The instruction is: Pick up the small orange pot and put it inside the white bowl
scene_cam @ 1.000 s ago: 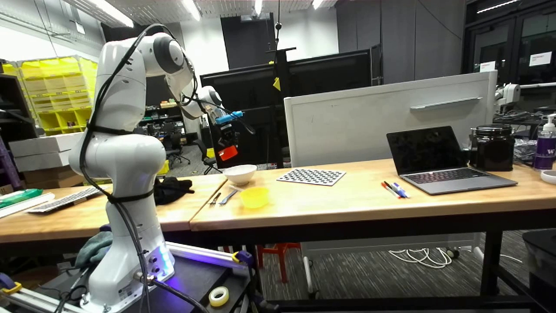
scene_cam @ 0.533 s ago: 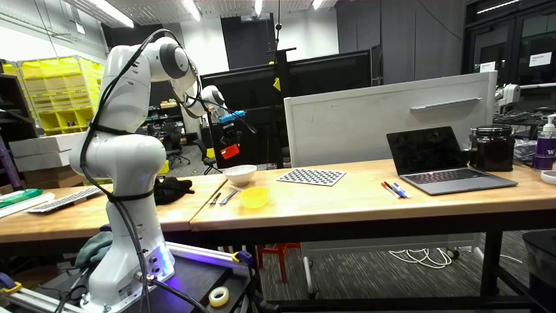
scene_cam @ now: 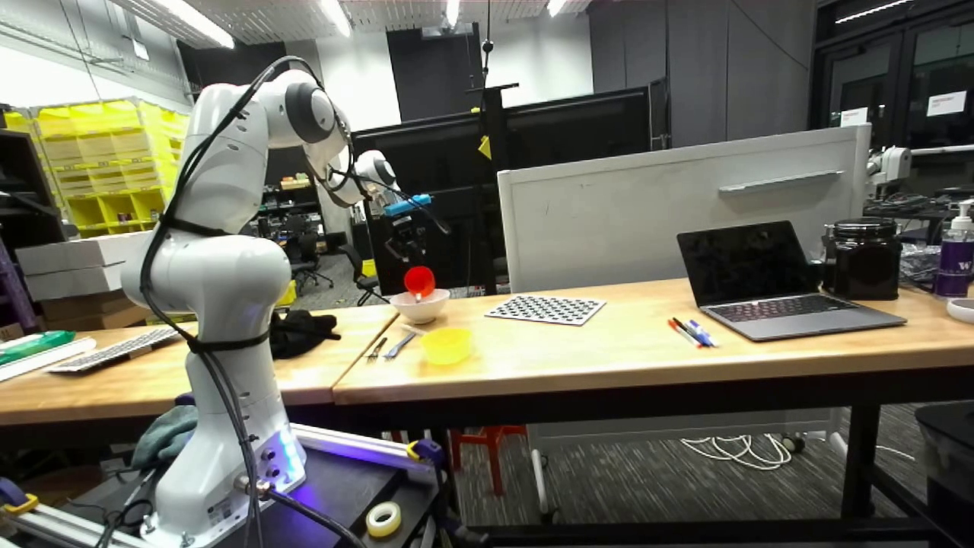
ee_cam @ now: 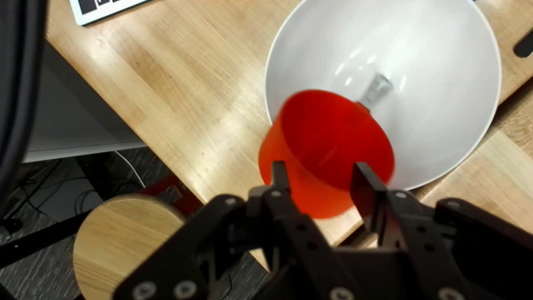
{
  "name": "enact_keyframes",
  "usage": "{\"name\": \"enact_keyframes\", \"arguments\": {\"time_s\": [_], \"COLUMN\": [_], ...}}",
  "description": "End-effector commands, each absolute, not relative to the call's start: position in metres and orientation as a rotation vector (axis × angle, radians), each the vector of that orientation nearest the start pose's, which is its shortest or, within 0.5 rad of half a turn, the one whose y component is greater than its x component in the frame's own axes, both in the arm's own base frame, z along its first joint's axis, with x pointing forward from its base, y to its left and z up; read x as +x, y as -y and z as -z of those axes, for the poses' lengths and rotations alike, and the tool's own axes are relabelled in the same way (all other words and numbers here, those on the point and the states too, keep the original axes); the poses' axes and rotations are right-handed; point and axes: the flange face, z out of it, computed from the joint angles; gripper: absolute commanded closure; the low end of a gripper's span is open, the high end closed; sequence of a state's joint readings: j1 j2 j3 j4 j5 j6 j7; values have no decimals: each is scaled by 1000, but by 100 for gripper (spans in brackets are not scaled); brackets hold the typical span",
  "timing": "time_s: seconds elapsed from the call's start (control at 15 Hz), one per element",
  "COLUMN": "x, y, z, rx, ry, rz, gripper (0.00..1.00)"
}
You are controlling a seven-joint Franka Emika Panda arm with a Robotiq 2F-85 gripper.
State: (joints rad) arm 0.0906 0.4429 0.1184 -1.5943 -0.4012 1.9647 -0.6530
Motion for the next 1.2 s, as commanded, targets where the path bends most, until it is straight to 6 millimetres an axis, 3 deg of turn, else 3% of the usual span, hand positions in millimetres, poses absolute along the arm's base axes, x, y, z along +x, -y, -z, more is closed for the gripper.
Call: {"name": "enact_keyframes", "arguments": {"time_s": [0.0, 0.27, 0.67, 1.13], "x": [669, 669, 664, 638], "y": [-107, -109, -107, -59], "z": [-384, -388, -395, -374], "rx": [-2977, -2983, -3015, -3056], "ry": [1654, 1639, 1597, 1447], "rz": [-234, -219, -150, -125], "gripper": [26, 1, 0, 0]}}
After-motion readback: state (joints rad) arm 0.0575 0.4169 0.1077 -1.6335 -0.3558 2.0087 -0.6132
